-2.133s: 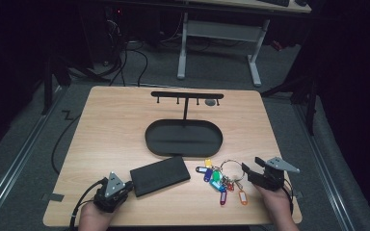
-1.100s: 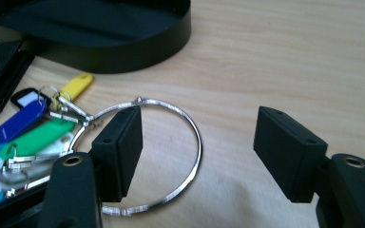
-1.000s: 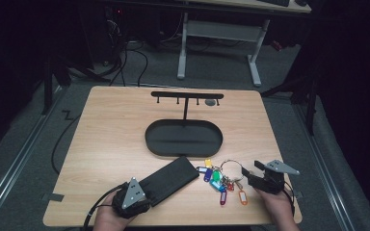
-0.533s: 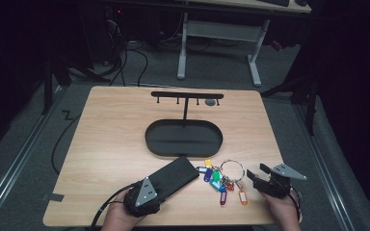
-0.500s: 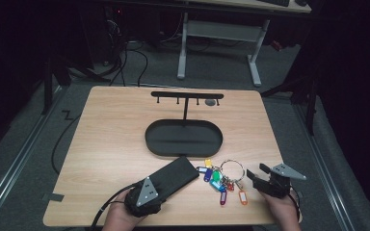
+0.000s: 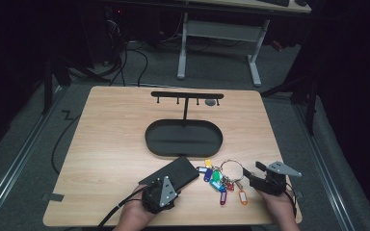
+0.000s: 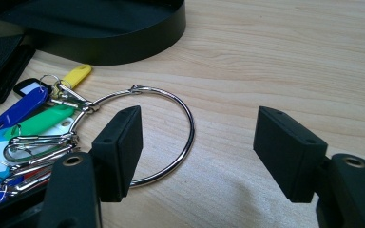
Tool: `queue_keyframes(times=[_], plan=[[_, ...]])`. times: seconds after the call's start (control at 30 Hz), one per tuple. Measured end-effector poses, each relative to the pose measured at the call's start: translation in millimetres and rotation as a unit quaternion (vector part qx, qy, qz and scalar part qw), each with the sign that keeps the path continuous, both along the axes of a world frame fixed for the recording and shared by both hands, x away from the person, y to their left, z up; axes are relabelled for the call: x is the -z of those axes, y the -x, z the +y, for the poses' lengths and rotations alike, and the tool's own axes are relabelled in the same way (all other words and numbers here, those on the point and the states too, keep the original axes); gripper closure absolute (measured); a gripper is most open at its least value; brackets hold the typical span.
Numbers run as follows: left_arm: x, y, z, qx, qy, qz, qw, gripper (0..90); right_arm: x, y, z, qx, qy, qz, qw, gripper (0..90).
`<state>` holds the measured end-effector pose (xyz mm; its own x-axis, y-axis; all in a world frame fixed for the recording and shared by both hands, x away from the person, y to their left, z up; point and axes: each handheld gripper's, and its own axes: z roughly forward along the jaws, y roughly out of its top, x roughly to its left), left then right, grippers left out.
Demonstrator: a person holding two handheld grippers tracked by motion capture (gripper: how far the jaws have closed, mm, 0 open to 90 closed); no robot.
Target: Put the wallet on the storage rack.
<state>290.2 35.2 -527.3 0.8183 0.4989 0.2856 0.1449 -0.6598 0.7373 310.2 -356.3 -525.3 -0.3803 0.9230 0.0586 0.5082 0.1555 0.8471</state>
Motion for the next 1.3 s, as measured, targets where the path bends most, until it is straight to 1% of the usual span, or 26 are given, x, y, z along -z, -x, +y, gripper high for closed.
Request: queue_keyframes(times=[0.07,0.1,0.13,0.17,0.27,0.33,0.43,0.57,0.7,0.8,1.03,1.1,1.3], plan=[[1.7,1.7,-0.6,0.001,-0.014,-0.015,0.9998,50.0,-0.1,0.6,-0.3,0.0,-0.003,0.001,1.0,33.9],[3.1,3.7,-1.7,0.001,-0.025,-0.027,0.9993,49.7,-0.1,0.8,-0.6,0.001,-0.004,0.001,1.0,33.9],[5.1,6.1,-3.3,-0.001,-0.039,-0.043,0.9983,48.6,-0.1,1.2,-1.0,0.002,-0.005,0.001,1.0,33.9],[6.1,8.1,-3.8,-0.001,-0.041,-0.053,0.9977,48.4,-0.1,1.5,-1.7,0.003,-0.005,0.001,1.0,33.8],[6.5,8.1,-2.2,-0.005,-0.037,-0.05,0.9981,48.9,-0.3,2.4,-3.3,0.005,-0.005,0.0,1.0,33.8],[6.4,8.4,-0.9,-0.006,-0.038,-0.048,0.9981,50.3,-0.8,3.0,-3.7,0.007,-0.007,-0.001,1.0,33.8],[5.5,8.2,-1.0,-0.001,-0.044,-0.048,0.9979,54.0,-1.3,3.4,-3.6,0.006,-0.007,-0.003,1.0,33.8],[3.3,7.5,2.4,0.008,-0.038,-0.044,0.9982,62.3,-0.2,2.3,-2.9,0.002,-0.007,-0.001,1.0,33.8],[2.4,8.4,5.2,0.013,-0.038,-0.051,0.9979,68.5,0.0,1.1,-2.2,0.0,-0.009,0.003,1.0,33.7],[2.3,10.4,6.6,0.017,-0.038,-0.064,0.9971,72.3,0.0,0.7,-1.6,-0.002,-0.009,0.002,1.0,33.7],[-6.1,12.1,16.7,0.012,-0.01,-0.069,0.9975,77.7,-1.3,2.5,-2.1,-0.001,-0.014,-0.001,0.9999,33.5],[-8.9,11.5,20.8,0.01,0.0,-0.065,0.9978,78.4,-1.3,1.9,-2.9,-0.002,-0.014,-0.003,0.9999,33.6],[-16.9,9.7,34.3,0.002,0.026,-0.055,0.9981,79.9,-0.4,0.4,-1.8,-0.002,-0.015,0.0,0.9999,33.6]])
